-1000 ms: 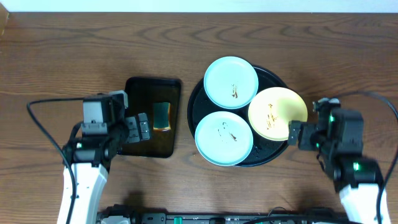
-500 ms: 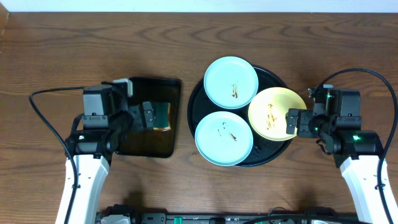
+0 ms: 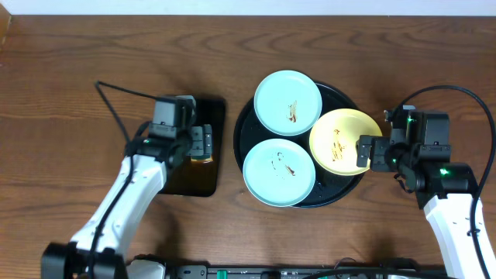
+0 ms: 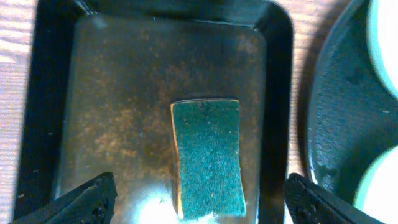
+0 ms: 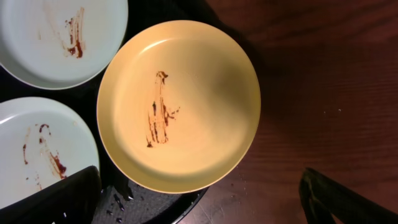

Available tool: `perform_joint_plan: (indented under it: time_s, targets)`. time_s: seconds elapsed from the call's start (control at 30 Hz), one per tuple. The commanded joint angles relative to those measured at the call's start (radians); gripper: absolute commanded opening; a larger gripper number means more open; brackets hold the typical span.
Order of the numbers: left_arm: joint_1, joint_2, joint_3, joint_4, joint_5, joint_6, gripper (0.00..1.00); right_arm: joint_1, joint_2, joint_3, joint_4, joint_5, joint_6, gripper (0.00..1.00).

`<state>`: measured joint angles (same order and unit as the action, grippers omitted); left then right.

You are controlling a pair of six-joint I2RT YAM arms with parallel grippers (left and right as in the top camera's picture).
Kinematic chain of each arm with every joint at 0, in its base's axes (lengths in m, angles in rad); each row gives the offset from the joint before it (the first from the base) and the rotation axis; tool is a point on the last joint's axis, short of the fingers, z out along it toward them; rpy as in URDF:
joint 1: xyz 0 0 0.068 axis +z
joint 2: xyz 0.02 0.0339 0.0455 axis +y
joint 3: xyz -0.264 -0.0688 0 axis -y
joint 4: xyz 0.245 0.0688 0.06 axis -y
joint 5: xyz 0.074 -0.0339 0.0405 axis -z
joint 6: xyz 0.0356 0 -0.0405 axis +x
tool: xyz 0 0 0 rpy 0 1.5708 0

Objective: Clean dirty plates on tray and stack at the side
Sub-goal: 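Move the left gripper over the sponge and lower onto it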

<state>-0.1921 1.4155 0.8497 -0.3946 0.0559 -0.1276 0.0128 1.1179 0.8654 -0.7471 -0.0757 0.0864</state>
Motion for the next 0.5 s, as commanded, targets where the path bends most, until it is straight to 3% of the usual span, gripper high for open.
perform_joint_plan:
  time_s: [0.0, 0.47]
  targets:
    - [-0.013, 0.054, 0.020, 0.023, -0.050, -0.010, 0.79, 0.006, 0.001, 0.019, -0.001, -0.006, -0.013, 0.99]
    - [-0.032, 0.201, 0.020, 0.064, -0.042, -0.044, 0.77, 0.006, 0.001, 0.019, 0.003, -0.007, -0.013, 0.99]
